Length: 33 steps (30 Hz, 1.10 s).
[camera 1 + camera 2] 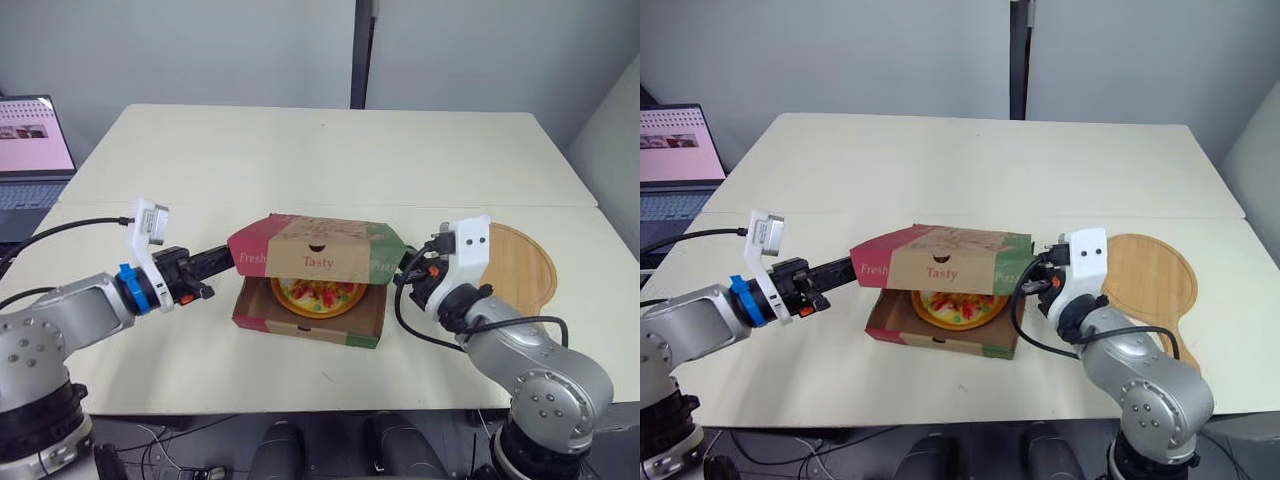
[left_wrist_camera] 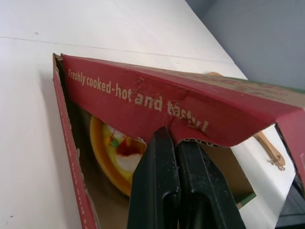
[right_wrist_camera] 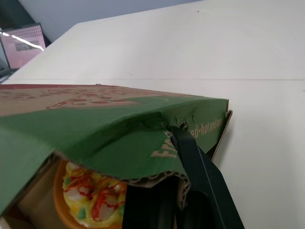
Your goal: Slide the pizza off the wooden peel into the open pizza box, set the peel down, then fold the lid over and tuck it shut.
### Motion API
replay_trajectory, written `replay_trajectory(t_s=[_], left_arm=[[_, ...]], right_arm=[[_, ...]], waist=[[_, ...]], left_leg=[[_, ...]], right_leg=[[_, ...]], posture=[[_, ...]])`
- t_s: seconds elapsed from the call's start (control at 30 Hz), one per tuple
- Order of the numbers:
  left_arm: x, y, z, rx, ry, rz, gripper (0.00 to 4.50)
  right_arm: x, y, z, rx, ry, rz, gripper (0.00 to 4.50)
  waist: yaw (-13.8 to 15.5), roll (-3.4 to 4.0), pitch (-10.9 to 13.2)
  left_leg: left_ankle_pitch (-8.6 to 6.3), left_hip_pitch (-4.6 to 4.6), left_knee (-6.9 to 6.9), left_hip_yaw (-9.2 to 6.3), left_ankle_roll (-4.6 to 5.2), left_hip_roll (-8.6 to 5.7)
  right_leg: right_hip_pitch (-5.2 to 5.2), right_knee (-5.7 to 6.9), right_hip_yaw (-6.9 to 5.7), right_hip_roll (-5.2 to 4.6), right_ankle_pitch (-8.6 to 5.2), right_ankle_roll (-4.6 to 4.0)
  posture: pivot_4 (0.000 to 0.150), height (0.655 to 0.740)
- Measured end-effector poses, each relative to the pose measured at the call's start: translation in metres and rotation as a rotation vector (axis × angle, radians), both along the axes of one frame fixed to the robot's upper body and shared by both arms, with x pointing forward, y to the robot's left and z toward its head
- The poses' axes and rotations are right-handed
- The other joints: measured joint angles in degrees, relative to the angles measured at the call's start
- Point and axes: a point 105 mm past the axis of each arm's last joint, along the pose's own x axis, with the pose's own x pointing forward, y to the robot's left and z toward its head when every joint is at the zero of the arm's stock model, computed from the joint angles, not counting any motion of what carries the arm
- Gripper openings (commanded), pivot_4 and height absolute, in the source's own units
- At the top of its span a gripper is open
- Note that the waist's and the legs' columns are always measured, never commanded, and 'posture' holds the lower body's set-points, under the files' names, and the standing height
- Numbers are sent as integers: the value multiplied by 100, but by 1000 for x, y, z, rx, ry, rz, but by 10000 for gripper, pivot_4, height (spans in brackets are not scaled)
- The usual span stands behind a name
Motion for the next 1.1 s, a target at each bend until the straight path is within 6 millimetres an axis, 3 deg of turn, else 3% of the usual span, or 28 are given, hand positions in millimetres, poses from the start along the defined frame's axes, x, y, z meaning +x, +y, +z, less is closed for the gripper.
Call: replay_trajectory(t_s=[0.47,0.57,0.7,0.83,1.03,1.1], left_arm=[[-7,0,-8,-20,0,9,0],[-7,0,-7,-16,-6,11,0],[-7,0,-8,-11,-13,12,0],[-6,-1,-9,-7,-20,10,0],[-6,-2,-10,-1,-28,11,0],[-6,-2,-11,-1,-26,12,0]], right_arm=[[-6,1,-20,-33,35,26,448],[-8,2,-23,-41,35,44,6380],[-15,4,-42,-54,107,97,19817],[-29,-6,-53,-121,132,167,33878],[-45,-36,-55,-212,120,242,33878],[-44,-54,-50,-244,100,240,30211]], waist=[[-12,-8,-6],[-11,-8,-7],[3,-4,-3],[29,-4,-3],[49,-5,-3],[62,-5,-3]], left_leg=[[0,6,-4,2,0,1],[0,5,-5,2,0,0],[0,-1,-9,0,0,-1],[0,-5,-12,3,0,-2],[0,-3,-10,12,0,-9],[0,-2,-10,14,0,-11]], right_leg=[[1,-4,3,-1,-19,14],[1,-5,5,-1,-19,14],[-3,-5,11,-1,-22,11],[-3,-10,9,-11,-26,18],[0,-14,9,-20,-38,10],[1,-15,10,-19,-38,10]], posture=[[1500,7344],[1500,7344],[1500,7344],[1500,7344],[1500,7344],[1500,7344]])
